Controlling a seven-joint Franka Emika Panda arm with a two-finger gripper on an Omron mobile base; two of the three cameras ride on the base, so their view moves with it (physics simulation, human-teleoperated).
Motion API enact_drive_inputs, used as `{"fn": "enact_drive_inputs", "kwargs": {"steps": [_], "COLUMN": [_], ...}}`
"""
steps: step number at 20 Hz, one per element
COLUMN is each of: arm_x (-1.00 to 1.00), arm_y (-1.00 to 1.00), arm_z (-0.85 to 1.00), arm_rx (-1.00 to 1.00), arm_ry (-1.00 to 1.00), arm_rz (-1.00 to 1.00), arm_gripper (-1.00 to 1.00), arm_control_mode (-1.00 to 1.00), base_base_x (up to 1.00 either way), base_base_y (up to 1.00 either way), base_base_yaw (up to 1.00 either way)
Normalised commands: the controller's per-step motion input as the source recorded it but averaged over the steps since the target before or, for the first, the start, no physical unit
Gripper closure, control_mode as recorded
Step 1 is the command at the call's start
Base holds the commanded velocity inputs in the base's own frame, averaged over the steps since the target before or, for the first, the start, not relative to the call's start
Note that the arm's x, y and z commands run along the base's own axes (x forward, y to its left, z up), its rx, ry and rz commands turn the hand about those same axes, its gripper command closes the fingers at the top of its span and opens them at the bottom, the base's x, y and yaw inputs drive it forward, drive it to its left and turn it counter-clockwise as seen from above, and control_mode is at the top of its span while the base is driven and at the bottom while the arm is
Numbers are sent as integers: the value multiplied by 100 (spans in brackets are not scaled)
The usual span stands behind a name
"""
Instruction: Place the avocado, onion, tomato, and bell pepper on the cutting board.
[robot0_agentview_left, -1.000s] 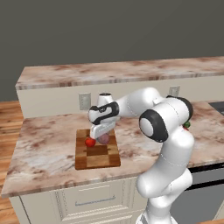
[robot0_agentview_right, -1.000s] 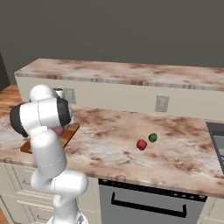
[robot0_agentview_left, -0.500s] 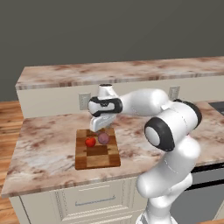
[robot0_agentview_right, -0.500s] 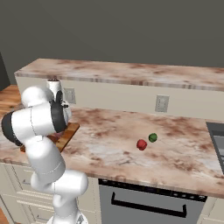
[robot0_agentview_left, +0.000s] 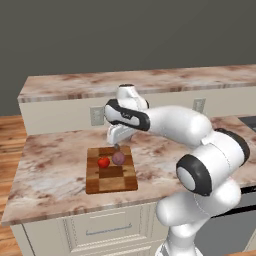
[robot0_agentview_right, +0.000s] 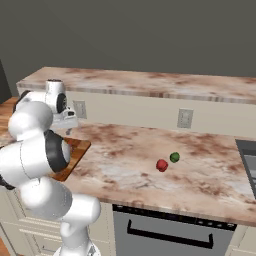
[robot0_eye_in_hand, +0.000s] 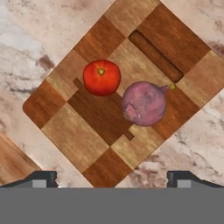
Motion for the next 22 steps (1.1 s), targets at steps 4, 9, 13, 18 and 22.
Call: {"fn": "enact_drive_inputs", "kwargs": {"steps": [4,9,13,18,22], "arm_x": [-87,-79,-71,-41,-44], "arm_y": [-51,-66,-78,-87,-93], "arm_z": [44,35,42,34,29], "arm_rx": [0,0,0,0,0], "arm_ry": [-4,-10,-23,-17,-22], "arm_rz": [0,-1,-1,0,0], "arm_gripper": [-100,-100,-100,-100,-100], "arm_control_mode": [-100,-100,-100,-100,-100], "base_base_x": [0,0,0,0,0], "base_base_y": [0,0,0,0,0], "base_base_yaw": [0,0,0,0,0]}}
